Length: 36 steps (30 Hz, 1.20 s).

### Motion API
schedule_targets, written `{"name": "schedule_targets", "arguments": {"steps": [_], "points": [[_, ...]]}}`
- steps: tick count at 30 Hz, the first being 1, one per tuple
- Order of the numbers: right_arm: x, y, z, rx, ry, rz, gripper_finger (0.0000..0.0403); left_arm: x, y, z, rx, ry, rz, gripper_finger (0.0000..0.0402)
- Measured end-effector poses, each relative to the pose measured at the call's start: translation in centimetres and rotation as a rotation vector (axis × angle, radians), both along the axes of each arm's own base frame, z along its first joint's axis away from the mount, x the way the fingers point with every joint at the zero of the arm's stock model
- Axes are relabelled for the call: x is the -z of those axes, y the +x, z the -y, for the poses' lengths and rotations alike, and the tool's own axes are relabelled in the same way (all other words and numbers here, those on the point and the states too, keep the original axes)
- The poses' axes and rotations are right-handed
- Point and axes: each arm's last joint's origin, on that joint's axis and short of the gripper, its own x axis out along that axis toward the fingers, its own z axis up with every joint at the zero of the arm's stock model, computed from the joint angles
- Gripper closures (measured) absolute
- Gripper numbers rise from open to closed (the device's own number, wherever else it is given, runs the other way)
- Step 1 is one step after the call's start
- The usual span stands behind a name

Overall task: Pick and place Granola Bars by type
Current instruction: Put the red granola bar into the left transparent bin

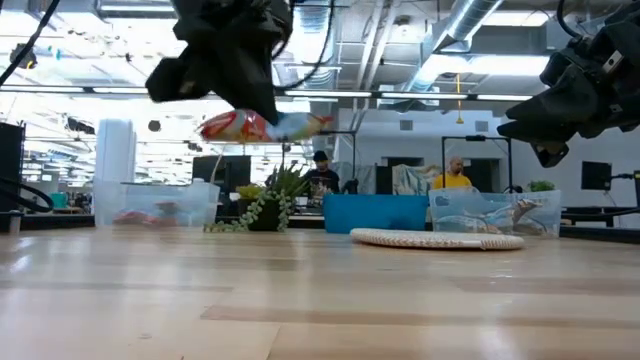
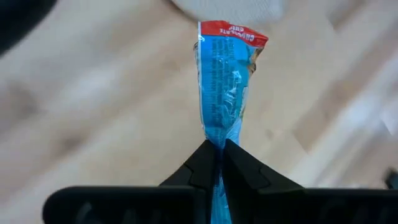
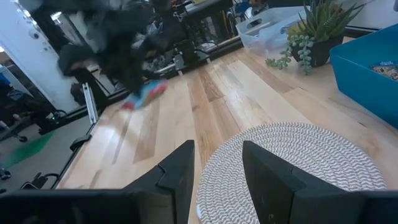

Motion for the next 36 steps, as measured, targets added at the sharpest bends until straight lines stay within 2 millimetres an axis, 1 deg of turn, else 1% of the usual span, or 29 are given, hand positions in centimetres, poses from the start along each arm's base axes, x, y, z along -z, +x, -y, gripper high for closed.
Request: {"name": "schedule_targets", "arguments": {"steps": [7,11,15,20,25,30,33,36], "points": [[0.0,0.0,0.0,0.000,0.000,-0.003,0.0275,-4.2,-3.1,-5.7,-0.148,0.112,-0.046,0.0383],[0.0,0.0,0.0,0.000,0.000,-0.003,0.0275,-5.9,-5.2,-9.2,-0.240,0.159,-0.104,0.0383],[0.0,0.0,0.0,0.000,0.000,-0.002,0.0275,-7.4,-7.8,-12.7,-0.347,0.232,-0.166,0.0383],[0.0,0.0,0.0,0.000,0.000,-0.003,0.0275,-8.8,-10.8,-16.5,-0.472,0.311,-0.230,0.0383],[0.0,0.0,0.0,0.000,0.000,-0.003,0.0275,-9.2,-12.8,-20.0,-0.529,0.350,-0.315,0.0383],[0.0,0.0,0.0,0.000,0.000,-0.003,0.0275,-9.3,-14.0,-23.2,-0.554,0.381,-0.352,0.0383],[0.0,0.0,0.0,0.000,0.000,-0.003,0.0275,-8.7,-14.3,-24.7,-0.548,0.384,-0.337,0.0383],[0.0,0.0,0.0,0.000,0.000,-0.003,0.0275,-7.5,-14.5,-25.9,-0.514,0.349,-0.311,0.0383]]}}
